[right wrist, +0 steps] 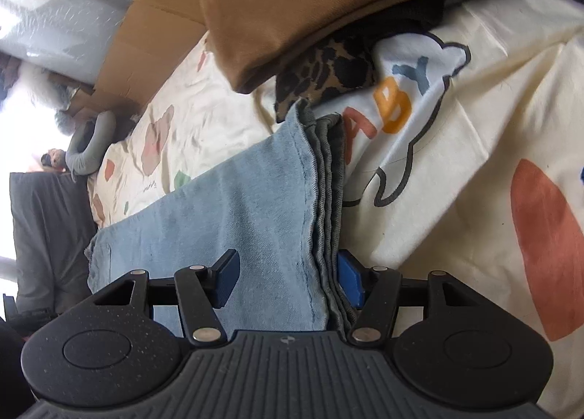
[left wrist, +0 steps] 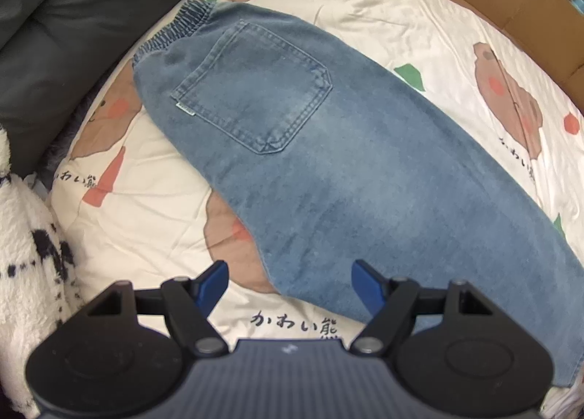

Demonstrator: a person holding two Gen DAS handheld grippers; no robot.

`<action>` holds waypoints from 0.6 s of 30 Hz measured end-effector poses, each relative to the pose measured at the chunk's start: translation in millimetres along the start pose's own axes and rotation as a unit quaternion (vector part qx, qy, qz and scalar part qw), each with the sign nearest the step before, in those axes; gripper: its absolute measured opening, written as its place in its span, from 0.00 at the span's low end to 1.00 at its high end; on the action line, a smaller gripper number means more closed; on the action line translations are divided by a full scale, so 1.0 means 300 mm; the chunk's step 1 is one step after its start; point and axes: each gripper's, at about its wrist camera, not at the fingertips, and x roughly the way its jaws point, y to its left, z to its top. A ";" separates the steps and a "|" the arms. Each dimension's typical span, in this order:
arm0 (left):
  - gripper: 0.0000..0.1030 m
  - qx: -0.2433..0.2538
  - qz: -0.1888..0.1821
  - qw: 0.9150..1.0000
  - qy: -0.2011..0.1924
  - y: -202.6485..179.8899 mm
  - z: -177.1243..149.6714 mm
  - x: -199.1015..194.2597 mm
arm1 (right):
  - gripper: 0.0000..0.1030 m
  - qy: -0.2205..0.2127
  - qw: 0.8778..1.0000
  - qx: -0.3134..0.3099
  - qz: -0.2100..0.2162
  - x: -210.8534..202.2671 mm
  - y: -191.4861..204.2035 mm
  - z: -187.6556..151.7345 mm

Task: Fold clothes
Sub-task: 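Move the open right gripper to the stacked jeans leg hems, then close the right gripper on the stacked leg hems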

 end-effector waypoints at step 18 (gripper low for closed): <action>0.74 0.021 0.009 1.000 0.008 -0.026 0.012 0.024 | 0.59 0.035 0.998 -0.039 0.042 0.018 0.097 0.043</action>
